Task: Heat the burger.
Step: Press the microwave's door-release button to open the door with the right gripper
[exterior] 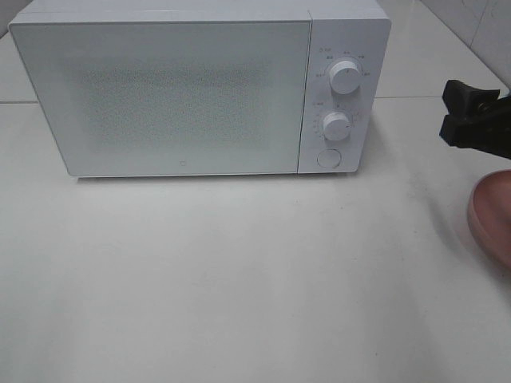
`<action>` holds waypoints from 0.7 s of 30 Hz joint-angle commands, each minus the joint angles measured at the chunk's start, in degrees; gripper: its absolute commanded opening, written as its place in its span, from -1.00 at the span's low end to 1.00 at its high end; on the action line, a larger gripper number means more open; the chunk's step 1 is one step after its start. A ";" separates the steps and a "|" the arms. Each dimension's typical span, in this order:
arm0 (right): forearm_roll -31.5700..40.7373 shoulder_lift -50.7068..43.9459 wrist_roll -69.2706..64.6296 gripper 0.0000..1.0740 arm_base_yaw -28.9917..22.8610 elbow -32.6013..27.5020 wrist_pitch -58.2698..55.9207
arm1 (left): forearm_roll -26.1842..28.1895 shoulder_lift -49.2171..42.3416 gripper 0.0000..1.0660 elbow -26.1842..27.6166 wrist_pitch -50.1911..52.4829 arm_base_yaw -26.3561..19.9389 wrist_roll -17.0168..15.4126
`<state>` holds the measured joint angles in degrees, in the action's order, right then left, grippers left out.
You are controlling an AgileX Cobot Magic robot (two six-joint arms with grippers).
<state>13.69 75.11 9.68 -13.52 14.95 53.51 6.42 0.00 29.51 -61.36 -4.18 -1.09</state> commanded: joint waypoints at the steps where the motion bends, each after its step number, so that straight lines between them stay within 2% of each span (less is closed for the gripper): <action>1: 3.90 -0.23 3.09 0.42 -2.52 -0.52 2.12 | 0.11 0.00 0.92 0.00 0.23 0.29 0.29; 9: 12.72 -0.23 7.79 0.42 -11.34 -0.74 2.64 | 0.11 0.00 0.92 0.00 0.23 0.29 0.29; 13: 14.55 0.11 8.08 0.42 -14.27 -0.74 3.61 | 0.11 0.00 0.92 0.00 0.23 0.29 0.29; 21: 18.33 10.14 6.93 0.42 -19.42 -0.74 11.40 | 0.11 0.00 0.92 0.00 0.23 0.29 0.23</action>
<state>31.51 82.79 17.48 -31.91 14.32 61.88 6.42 0.00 29.51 -61.36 -4.18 -1.09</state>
